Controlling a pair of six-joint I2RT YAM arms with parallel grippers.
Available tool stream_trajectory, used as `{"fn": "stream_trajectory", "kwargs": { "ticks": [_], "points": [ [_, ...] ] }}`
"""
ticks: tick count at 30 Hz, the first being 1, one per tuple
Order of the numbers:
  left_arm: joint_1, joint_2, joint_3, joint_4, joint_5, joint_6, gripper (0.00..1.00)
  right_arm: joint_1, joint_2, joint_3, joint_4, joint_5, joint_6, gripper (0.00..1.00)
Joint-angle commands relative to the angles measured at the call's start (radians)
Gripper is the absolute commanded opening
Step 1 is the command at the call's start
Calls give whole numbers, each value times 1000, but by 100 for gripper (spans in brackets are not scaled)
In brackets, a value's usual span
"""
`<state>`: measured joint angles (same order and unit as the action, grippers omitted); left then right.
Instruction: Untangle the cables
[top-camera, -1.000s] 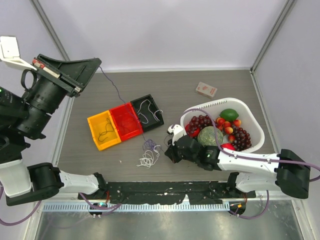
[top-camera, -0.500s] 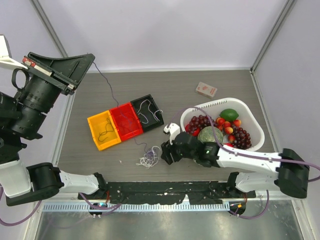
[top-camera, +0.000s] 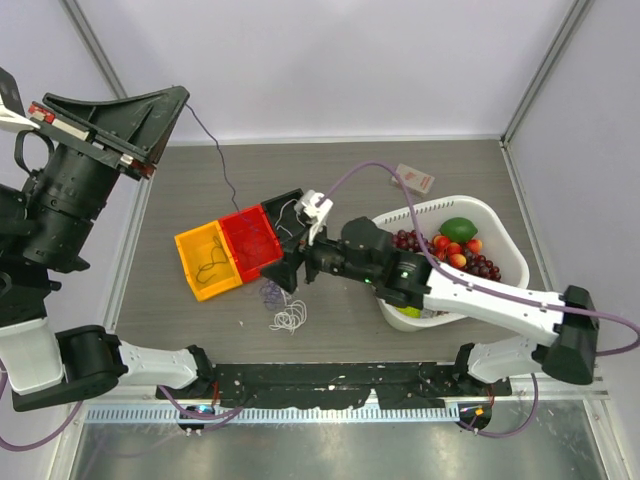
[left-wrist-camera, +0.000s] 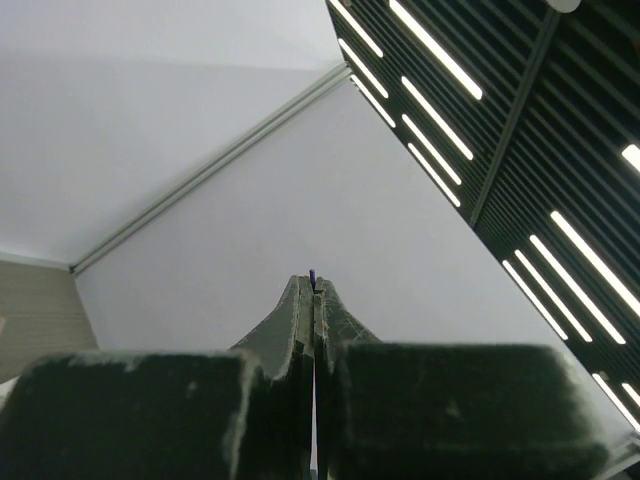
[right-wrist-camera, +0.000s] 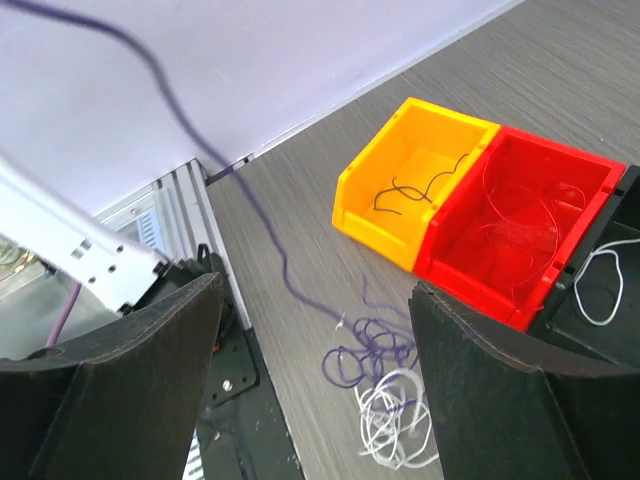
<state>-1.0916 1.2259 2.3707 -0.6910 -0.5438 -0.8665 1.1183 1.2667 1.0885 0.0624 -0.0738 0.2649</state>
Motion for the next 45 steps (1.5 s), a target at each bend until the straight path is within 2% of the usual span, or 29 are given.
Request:
{"fn": "stream_trajectory", "kwargs": {
  "ticks": [1, 3, 6, 9, 13, 19, 22, 27, 35, 41, 45],
  "points": [
    [1, 4, 4, 113, 30, -66, 0, 8, 109, 109, 97, 44, 37, 79],
    [1, 12, 7, 131, 34, -77, 0, 8, 151, 114, 108, 71, 43, 72],
    [1, 15, 9, 183, 38, -91, 0, 9, 178, 29, 175, 71, 59, 65],
    [1, 29, 19, 244, 45, -103, 0, 11, 212, -59, 227, 71, 86, 50],
    [1, 64, 73, 314, 54, -105, 0, 12, 275, -202, 277, 129, 119, 35],
    [1, 86, 113, 427, 25, -63, 0, 12, 355, -360, 222, 155, 54, 29],
    [2, 89, 121, 452, -2, -43, 0, 14, 309, -442, 229, 169, 34, 29],
    [1, 101, 130, 478, -21, -13, 0, 14, 223, -478, 225, 207, 13, 31],
    [1, 75, 116, 479, -73, 32, 0, 14, 119, -475, 163, 217, 5, 45],
    [2, 55, 65, 466, -84, 7, 0, 14, -30, -449, 181, 100, 7, 73],
    [1, 50, 65, 455, -82, -3, 0, 14, -30, -385, 214, 92, -10, 78]
  ]
}}
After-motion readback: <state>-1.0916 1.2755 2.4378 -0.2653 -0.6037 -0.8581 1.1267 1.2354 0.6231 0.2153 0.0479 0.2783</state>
